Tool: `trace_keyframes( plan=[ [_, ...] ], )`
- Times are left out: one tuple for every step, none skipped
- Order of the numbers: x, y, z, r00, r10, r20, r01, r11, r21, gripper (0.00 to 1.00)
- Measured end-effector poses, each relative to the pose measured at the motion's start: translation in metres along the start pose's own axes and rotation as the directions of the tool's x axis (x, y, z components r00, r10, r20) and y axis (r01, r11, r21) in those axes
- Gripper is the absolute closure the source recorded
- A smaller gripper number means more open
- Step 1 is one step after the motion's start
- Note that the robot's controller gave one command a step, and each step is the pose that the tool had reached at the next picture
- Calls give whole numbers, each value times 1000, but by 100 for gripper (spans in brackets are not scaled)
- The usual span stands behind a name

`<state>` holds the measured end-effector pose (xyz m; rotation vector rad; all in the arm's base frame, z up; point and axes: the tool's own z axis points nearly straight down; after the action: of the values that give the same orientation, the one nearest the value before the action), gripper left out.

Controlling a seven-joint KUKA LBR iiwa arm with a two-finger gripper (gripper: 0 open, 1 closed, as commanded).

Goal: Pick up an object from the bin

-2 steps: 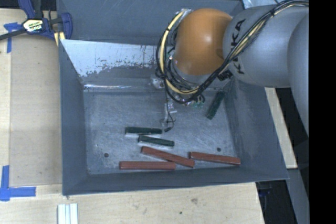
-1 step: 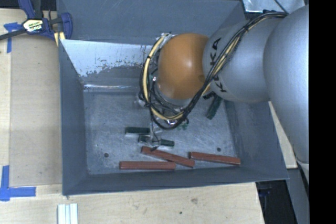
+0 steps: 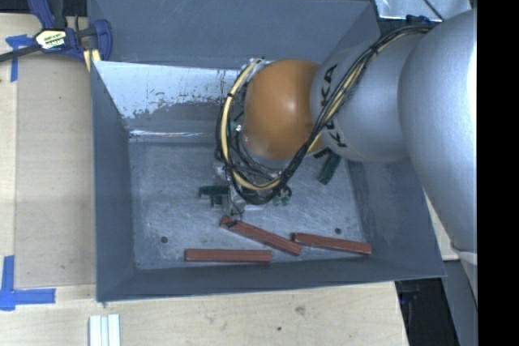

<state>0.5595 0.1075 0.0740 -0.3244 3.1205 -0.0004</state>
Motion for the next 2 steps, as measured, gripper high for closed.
trace_keyframes(
  plan=[
    [0, 0, 0, 1000, 0, 0, 0, 1000, 0, 100],
    [27, -5, -51, 999, 53, -8, -53, 999, -1, 100]
  ],
)
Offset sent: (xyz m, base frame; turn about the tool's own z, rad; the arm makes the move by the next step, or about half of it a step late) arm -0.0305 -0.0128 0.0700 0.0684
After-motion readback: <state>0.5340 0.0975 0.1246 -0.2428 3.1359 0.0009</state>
